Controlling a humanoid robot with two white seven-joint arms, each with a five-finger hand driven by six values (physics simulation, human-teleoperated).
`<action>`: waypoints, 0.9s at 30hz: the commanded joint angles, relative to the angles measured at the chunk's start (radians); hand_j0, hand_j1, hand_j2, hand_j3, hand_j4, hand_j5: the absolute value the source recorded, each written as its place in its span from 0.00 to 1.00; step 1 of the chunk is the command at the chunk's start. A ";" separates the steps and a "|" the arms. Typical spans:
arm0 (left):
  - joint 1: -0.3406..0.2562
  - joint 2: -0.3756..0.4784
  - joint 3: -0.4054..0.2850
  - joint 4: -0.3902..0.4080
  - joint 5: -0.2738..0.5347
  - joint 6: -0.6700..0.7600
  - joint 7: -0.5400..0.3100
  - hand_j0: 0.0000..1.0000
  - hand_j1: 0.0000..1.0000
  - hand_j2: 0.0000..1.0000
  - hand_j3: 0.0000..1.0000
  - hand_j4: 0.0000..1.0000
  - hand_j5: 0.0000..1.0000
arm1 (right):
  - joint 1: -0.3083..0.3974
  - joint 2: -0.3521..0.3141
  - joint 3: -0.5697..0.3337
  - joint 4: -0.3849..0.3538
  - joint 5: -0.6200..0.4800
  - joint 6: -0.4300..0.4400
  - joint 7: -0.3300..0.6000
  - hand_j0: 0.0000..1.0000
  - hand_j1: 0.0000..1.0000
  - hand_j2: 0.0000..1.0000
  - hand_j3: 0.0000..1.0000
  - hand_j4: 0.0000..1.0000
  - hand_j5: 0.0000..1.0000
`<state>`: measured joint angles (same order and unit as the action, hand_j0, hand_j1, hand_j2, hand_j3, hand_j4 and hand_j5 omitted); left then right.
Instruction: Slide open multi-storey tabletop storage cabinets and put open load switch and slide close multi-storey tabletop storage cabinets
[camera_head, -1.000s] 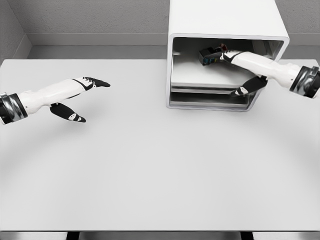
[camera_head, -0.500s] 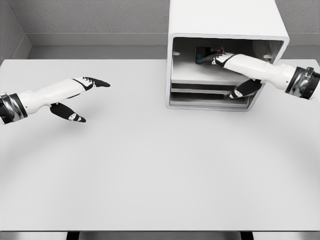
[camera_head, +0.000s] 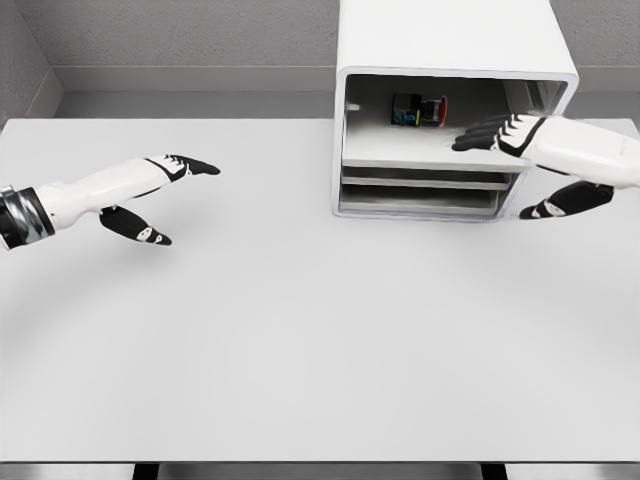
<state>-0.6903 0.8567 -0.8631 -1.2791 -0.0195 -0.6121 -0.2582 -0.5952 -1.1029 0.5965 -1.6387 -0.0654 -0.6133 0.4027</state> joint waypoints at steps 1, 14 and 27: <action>0.000 0.001 0.001 0.000 0.007 0.001 0.000 1.00 1.00 1.00 1.00 1.00 1.00 | 0.000 -0.074 0.003 -0.049 -0.020 0.002 -0.032 1.00 1.00 1.00 1.00 1.00 1.00; -0.002 0.001 0.001 0.000 0.006 0.001 0.000 1.00 1.00 1.00 1.00 1.00 1.00 | -0.098 0.192 0.129 0.042 0.061 0.002 0.025 1.00 1.00 1.00 1.00 1.00 1.00; 0.000 -0.001 0.001 0.000 0.006 0.001 0.000 1.00 1.00 1.00 1.00 1.00 1.00 | -0.169 0.287 0.123 0.261 0.118 0.002 0.028 1.00 1.00 1.00 1.00 1.00 1.00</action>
<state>-0.6903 0.8554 -0.8632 -1.2791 -0.0208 -0.6121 -0.2581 -0.7670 -0.8224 0.7201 -1.3988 0.0527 -0.6129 0.4314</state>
